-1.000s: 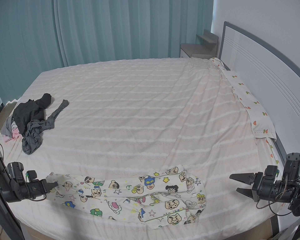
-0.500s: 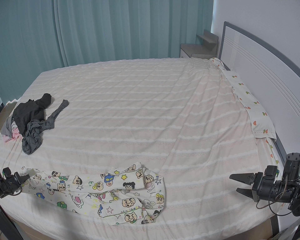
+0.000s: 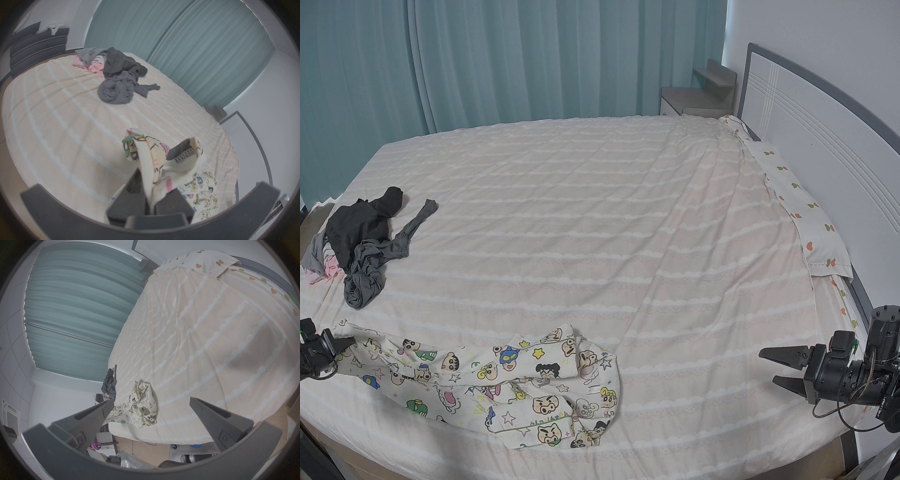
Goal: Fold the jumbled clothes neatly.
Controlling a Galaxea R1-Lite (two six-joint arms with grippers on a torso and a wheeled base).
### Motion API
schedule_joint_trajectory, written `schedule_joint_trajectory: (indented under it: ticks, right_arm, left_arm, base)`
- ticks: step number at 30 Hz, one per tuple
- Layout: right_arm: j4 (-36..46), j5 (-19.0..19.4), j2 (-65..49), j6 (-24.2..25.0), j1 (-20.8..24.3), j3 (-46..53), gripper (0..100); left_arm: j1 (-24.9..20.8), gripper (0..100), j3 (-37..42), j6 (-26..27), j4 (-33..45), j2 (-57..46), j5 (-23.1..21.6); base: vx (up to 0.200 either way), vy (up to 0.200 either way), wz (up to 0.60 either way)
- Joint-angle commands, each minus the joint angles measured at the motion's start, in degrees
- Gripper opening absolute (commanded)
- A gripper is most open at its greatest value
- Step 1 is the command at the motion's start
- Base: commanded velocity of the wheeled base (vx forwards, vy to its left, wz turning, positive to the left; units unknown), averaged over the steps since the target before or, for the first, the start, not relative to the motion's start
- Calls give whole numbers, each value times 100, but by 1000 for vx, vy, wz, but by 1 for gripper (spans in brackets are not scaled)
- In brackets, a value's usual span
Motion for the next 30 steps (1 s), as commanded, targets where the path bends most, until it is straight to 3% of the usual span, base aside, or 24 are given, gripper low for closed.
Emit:
schedule_joint_trajectory:
  ticks: [1, 3, 4, 5, 6, 7, 8, 9, 10, 11, 13, 15, 16, 22, 30]
  right_arm:
    - [-9, 2, 10, 0, -2, 1, 100]
    - [-9, 2, 10, 0, -11, -8, 100]
    - [-9, 2, 10, 0, -11, -8, 100]
    - [-9, 2, 10, 0, -20, 1, 100]
    - [-9, 2, 10, 0, -20, 1, 100]
    - [-9, 2, 10, 0, -20, 1, 100]
    - [-9, 2, 10, 0, -20, 1, 100]
    - [-9, 2, 10, 0, -20, -8, 100]
    - [-9, 2, 10, 0, -20, -8, 100]
    - [-9, 2, 10, 0, -20, 1, 100]
    - [-9, 2, 1, 0, -29, 1, 100]
    - [-9, 2, 1, 0, -37, 1, 100]
    - [-9, 10, 1, 0, -55, 1, 100]
    - [-18, 10, 1, 0, -73, -8, 100]
    - [-9, 10, 1, 0, -73, -8, 100]
  left_arm:
    - [-1853, 0, 647, -75, 898, -1998, 962]
    - [-2794, 0, 665, -373, 1328, -2535, 1525]
    - [-2794, 0, 665, -373, 1328, -2535, 1525]
    - [-3813, 0, 612, -822, 1698, -2956, 2105]
    - [-4367, 0, 577, -1033, 1794, -3080, 2465]
    - [-4771, 0, 542, -1182, 1847, -3132, 2747]
    - [-4771, 0, 542, -1182, 1847, -3132, 2747]
    - [-5888, 0, 445, -1595, 1838, -3132, 3608]
    - [-6037, 0, 436, -1648, 1838, -3132, 3740]
    - [-6890, 0, 304, -1991, 1829, -3044, 4425]
    - [-7628, 0, 172, -2272, 1812, -2763, 4891]
    - [-7936, 0, 85, -2369, 1794, -2535, 5067]
    - [-8357, 0, -74, -2544, 1750, -2139, 5295]
    - [-9263, 0, -364, -3151, 1065, -1014, 5867]
    - [-9913, 0, -715, -3608, 502, -197, 6104]
  base:
    - [0, 0, 0]
    - [0, 0, 0]
    - [0, 0, 0]
    - [0, 0, 0]
    - [0, 0, 0]
    - [0, 0, 0]
    - [0, 0, 0]
    - [0, 0, 0]
    - [0, 0, 0]
    - [0, 0, 0]
    - [0, 0, 0]
    - [0, 0, 0]
    - [0, 0, 0]
    - [0, 0, 0]
    - [0, 0, 0]
